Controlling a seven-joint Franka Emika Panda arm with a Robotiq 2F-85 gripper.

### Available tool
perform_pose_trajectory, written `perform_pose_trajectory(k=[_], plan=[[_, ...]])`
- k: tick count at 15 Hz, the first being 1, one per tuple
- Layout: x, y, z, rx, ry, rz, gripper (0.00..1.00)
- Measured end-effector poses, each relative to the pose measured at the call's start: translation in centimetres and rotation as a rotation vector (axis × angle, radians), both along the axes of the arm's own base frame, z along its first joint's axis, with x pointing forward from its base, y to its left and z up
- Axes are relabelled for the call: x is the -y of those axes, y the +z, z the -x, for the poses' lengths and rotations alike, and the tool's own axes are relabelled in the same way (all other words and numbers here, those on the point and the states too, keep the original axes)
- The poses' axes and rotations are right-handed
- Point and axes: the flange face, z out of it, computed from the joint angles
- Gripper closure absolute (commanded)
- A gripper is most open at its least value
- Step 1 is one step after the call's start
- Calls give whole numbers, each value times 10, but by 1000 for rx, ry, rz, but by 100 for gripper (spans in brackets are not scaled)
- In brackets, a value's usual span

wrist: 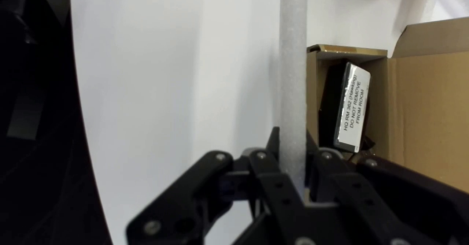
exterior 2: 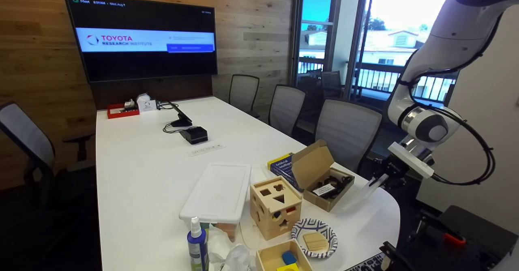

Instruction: Pick up the book from the box and put it on the table

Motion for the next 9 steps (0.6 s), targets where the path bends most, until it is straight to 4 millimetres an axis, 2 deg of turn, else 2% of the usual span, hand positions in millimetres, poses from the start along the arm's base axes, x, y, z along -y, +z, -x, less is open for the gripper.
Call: perform_pose_trajectory(k=[9], plan=[[28,-54,5,17,-29,30,97]])
